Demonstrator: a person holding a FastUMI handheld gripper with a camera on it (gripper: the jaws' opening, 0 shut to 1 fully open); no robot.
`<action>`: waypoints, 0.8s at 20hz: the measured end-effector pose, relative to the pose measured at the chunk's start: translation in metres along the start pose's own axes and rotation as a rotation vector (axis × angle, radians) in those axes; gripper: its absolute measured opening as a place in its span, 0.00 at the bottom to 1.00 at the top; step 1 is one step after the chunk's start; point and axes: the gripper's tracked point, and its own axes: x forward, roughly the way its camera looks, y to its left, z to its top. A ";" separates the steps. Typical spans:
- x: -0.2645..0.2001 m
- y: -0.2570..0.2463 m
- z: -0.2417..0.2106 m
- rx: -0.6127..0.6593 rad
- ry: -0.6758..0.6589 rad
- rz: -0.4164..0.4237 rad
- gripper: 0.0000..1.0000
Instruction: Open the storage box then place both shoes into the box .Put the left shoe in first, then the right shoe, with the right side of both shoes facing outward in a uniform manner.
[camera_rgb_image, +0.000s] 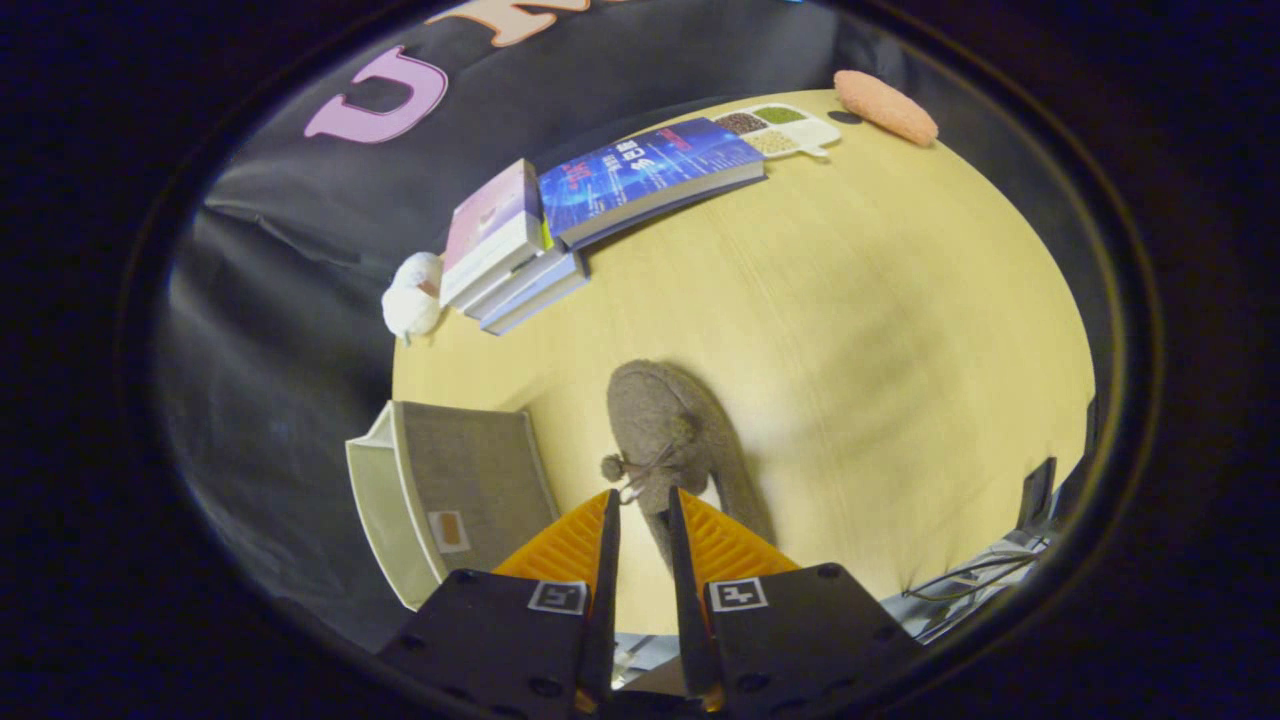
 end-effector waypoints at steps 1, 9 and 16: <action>0.004 -0.007 -0.002 -0.018 0.005 -0.022 0.30; 0.035 -0.035 -0.026 -0.128 0.071 -0.122 0.30; 0.059 -0.054 -0.029 -0.204 0.095 -0.198 0.30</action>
